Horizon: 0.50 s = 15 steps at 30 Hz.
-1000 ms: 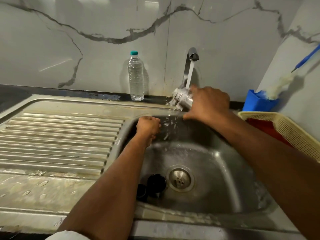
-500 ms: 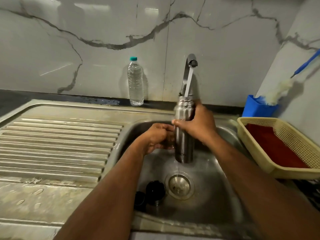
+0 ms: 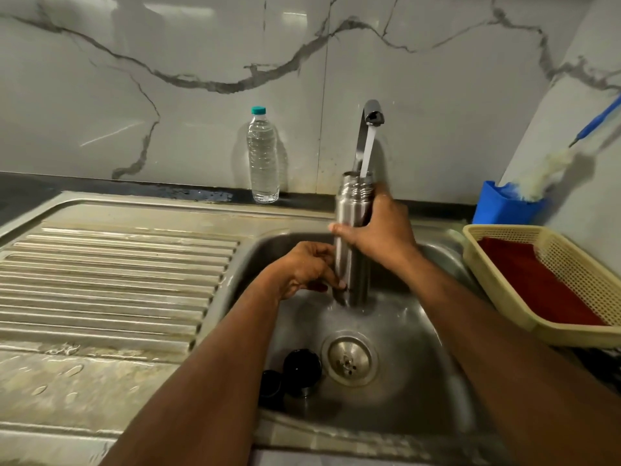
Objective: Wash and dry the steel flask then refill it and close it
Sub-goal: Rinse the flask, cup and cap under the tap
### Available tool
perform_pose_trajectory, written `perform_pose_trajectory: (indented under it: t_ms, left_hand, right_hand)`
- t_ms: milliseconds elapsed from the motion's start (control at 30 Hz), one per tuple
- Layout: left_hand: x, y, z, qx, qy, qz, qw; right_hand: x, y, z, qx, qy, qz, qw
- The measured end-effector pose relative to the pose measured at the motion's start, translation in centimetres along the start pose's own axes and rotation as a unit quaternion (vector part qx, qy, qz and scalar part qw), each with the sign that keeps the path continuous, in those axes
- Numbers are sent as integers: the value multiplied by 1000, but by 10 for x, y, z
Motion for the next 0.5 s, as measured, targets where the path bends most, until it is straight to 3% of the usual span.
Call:
perform_pose_trajectory:
  t_ms: [500]
  left_hand:
    - [-2,1,4,-7,-23,-58,998]
  right_hand:
    - [5,-3,-6,-19,9,-17,1000]
Point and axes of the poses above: each hand's wrist, its own z-axis away from the middle knuckle, its own y-axis out of the palm, x = y × z, the point moved 2 cm from there along -z, towards the middle knuckle, and after that the axes turned 2 degrees about -y, right-handed, at the moved point
